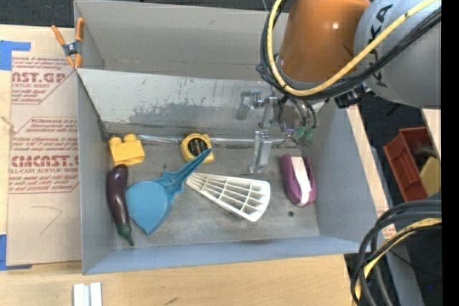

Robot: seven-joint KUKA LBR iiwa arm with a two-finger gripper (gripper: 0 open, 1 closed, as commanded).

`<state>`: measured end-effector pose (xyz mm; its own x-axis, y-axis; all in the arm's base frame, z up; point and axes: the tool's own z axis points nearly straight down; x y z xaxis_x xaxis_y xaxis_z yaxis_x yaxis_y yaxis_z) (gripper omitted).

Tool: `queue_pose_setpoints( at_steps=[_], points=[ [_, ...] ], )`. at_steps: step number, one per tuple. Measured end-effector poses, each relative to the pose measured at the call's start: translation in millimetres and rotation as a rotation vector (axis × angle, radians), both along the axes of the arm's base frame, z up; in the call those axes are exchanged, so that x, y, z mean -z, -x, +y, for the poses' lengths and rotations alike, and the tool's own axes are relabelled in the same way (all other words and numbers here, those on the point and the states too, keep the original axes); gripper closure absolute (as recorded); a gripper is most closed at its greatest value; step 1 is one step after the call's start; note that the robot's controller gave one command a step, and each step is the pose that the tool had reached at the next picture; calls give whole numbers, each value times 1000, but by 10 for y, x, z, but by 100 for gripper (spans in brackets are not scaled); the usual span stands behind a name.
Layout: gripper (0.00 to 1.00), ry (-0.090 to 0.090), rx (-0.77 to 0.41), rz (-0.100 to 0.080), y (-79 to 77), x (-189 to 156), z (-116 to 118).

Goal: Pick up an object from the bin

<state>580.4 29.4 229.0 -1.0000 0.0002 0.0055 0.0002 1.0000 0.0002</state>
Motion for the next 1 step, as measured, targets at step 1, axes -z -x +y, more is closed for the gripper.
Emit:
queue_pose_setpoints(
  at_steps=[1],
  points=[
    [0,0,0,-8,-13,-49,-1]
  ],
)
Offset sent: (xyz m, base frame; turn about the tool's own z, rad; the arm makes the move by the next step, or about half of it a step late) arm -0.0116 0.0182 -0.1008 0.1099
